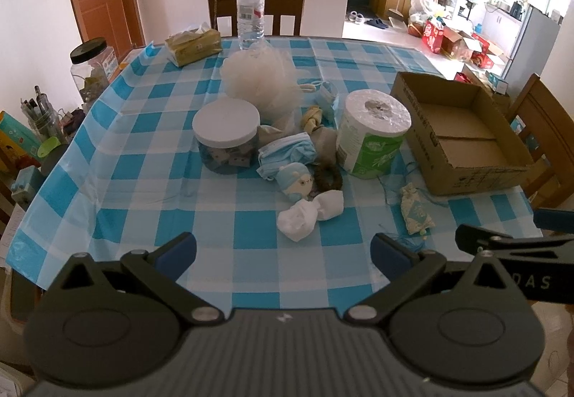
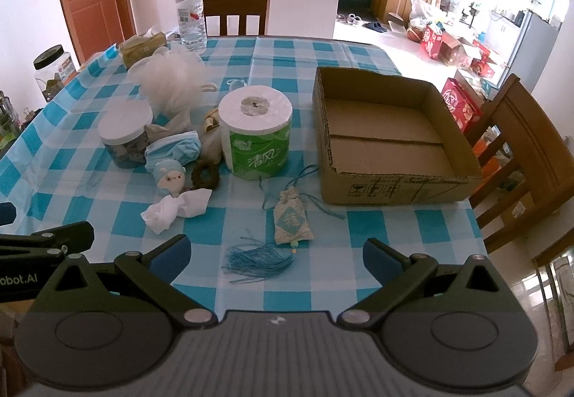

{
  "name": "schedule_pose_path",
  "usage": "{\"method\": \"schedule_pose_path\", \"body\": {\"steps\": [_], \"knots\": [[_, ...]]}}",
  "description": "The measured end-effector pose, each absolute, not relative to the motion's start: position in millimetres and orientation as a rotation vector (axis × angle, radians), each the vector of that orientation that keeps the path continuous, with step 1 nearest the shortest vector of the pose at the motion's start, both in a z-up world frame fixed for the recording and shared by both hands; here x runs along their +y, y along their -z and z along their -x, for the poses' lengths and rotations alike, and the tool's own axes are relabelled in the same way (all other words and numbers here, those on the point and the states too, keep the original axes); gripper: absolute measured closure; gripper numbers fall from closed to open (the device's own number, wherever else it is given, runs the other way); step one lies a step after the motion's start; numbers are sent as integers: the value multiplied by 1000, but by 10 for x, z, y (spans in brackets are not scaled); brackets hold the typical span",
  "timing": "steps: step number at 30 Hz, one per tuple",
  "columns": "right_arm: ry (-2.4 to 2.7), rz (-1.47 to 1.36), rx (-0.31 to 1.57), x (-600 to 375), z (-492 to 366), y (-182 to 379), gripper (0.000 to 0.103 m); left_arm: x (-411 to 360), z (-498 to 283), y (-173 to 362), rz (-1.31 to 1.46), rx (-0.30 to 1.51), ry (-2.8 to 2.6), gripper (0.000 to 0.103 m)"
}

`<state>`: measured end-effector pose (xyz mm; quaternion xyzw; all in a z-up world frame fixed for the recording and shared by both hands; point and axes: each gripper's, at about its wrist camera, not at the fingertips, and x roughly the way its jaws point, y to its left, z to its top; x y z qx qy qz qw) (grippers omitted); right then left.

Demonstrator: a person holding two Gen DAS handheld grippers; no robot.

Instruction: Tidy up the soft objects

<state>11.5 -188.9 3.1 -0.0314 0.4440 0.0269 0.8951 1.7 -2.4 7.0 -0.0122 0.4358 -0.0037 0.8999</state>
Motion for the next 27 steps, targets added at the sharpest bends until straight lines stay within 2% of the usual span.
{"method": "schedule_pose_path", "body": {"steps": [27], "knots": [[-51, 74, 911, -1853, -133, -17, 0, -9, -58, -96, 28, 898, 11, 1]]}}
